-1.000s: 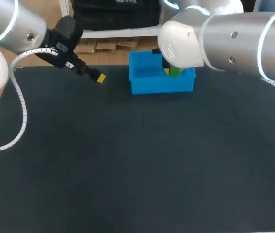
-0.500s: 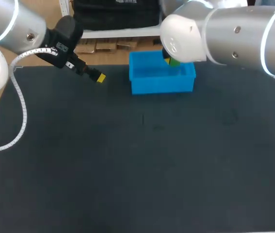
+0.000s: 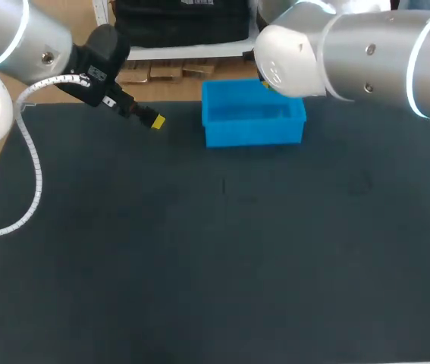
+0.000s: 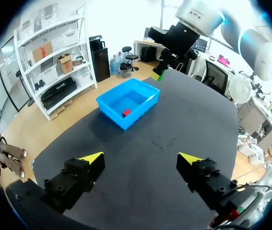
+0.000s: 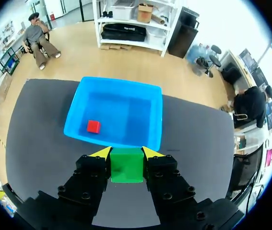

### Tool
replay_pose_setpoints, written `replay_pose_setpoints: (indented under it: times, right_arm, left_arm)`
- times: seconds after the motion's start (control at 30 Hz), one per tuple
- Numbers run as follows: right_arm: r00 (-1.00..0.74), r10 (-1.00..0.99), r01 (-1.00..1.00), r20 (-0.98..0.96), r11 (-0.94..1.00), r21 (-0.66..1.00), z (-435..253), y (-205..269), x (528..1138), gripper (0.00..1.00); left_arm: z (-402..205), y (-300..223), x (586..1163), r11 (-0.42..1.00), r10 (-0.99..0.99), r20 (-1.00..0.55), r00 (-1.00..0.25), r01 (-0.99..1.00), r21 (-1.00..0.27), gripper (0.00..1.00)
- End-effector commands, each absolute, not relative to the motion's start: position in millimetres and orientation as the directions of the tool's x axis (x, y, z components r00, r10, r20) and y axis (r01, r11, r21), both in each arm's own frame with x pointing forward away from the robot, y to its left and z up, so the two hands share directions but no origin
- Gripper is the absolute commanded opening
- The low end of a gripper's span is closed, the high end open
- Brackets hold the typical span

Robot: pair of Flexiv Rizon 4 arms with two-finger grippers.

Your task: Use the left arm to pick the red cube and place it into the blue plastic box first, then use the right arm to grasp the green cube and put it into the same blue plastic box after the first action is fully finished.

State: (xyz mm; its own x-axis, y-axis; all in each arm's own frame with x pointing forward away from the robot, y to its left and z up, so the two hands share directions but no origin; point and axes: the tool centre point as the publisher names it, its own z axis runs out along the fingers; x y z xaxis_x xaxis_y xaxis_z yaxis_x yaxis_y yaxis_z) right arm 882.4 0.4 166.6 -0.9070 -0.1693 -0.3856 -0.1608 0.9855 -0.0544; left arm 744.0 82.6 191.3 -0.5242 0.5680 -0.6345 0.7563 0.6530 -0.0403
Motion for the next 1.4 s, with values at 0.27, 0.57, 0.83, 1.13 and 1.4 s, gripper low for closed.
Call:
replay_pose_setpoints:
  times: [0.27, 0.57, 0.83, 1.13, 1.4]
  right_arm:
    - [-0.894, -0.169, -0.157, -0.414, 0.986, -0.063, 174.3, -5.8, 901.7, 0.0]
    - [-0.862, -0.179, -0.166, -0.475, 0.984, -0.069, 177.7, -5.9, 910.5, 0.0]
    - [-0.826, -0.185, -0.166, -0.533, 0.983, -0.083, 176.8, -4.3, 916.0, 0.0]
    - [-0.802, -0.183, -0.158, -0.569, 0.983, -0.093, 166.4, -5.7, 919.6, 0.0]
    - [-0.786, -0.186, -0.155, -0.59, 0.982, -0.104, 157.3, -8.5, 922.1, 0.0]
  left_arm:
    - [190.6, 83.8, 743.8, 0.65, 0.567, -0.638, -0.521, 0.759, -0.041, 1.0]
    - [190.6, 83.8, 743.8, 0.65, 0.567, -0.638, -0.521, 0.759, -0.041, 1.0]
    - [190.6, 83.8, 743.8, 0.65, 0.567, -0.638, -0.521, 0.759, -0.041, 1.0]
    - [190.6, 83.8, 743.8, 0.65, 0.567, -0.638, -0.521, 0.759, -0.041, 1.0]
    - [190.6, 83.8, 743.8, 0.65, 0.567, -0.638, -0.521, 0.759, -0.041, 1.0]
